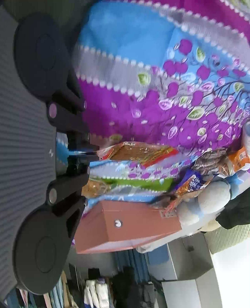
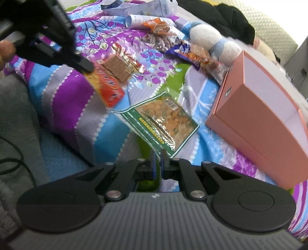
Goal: Organize snacks
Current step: 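Lift the green-bordered packet with the right tool while the left tool reaches the red-labeled strip packet, then close the left tool on the red-labeled brown strip packet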
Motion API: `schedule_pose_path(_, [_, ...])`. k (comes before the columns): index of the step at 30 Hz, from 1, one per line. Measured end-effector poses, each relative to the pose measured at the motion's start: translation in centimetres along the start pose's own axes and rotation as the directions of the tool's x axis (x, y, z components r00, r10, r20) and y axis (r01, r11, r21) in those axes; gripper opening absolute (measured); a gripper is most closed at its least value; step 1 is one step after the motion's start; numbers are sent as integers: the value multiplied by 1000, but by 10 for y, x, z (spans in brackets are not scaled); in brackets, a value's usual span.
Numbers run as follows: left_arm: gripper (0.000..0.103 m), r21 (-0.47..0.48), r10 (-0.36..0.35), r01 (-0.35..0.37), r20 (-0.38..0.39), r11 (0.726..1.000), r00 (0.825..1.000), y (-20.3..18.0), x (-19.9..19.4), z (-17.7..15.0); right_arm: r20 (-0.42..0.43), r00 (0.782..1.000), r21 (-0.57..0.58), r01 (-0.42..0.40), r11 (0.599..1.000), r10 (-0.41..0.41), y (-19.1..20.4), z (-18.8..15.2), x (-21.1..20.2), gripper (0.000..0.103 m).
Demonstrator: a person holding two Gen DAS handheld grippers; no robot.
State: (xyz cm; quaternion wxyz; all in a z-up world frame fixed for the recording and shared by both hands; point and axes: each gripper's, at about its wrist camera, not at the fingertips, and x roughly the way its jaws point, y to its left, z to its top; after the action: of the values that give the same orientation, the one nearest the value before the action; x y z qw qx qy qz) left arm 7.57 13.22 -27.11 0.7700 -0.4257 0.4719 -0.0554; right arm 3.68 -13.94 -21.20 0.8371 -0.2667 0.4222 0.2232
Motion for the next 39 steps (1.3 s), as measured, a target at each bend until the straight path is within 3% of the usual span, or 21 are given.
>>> schedule_pose_path(4, [17, 56, 83, -83, 1, 995, 997, 0, -4, -2, -1, 1000, 38, -15, 999, 15, -3, 0, 1, 12])
schedule_pose_path(5, [34, 61, 101, -101, -3, 993, 995, 0, -3, -2, -4, 1000, 47, -21, 999, 22, -4, 0, 2, 14])
schedule_pose_path(6, [54, 66, 116, -115, -4, 991, 993, -1, -3, -2, -9, 999, 57, -32, 998, 33, -6, 0, 3, 27])
schedule_pose_path(7, [62, 78, 129, -129, 3, 989, 992, -1, -4, -3, -13, 999, 66, -43, 997, 44, -7, -1, 3, 39])
schedule_pose_path(8, [68, 96, 137, -138, 17, 986, 990, -4, -3, -4, -9, 999, 76, -53, 996, 53, -8, -1, 2, 66])
schedule_pose_path(9, [68, 118, 147, -149, 31, 982, 989, -7, -4, -5, 3, 998, 85, -58, 995, 58, -9, -2, 0, 84])
schedule_pose_path(11, [71, 157, 172, -176, 42, 972, 984, -13, -3, -5, 42, 997, 100, -70, 993, 66, -12, -2, -7, 85])
schedule_pose_path(15, [88, 220, 197, -209, 77, 953, 977, -24, 4, -2, 91, 992, 181, -98, 978, 83, -20, 1, -8, 85])
schedule_pose_path(22, [90, 275, 252, -264, 79, 924, 964, -33, 36, 12, 132, 989, 394, -121, 911, 74, -41, 12, 22, 85])
schedule_pose_path(26, [91, 318, 289, -302, 87, 899, 953, -37, 53, 19, 116, 993, 399, -73, 914, 29, -43, 18, 42, 85])
schedule_pose_path(30, [93, 348, 305, -319, 97, 881, 948, -41, 62, 22, 91, 993, 414, -106, 904, 75, -46, 21, 63, 86])
schedule_pose_path(35, [93, 393, 334, -349, 109, 851, 936, -47, 71, 22, 84, 994, 379, -99, 920, 72, -39, 22, 75, 95])
schedule_pose_path(39, [93, 431, 365, -380, 121, 818, 923, -54, 79, 17, 103, 990, 340, -123, 932, 93, -33, 19, 80, 95])
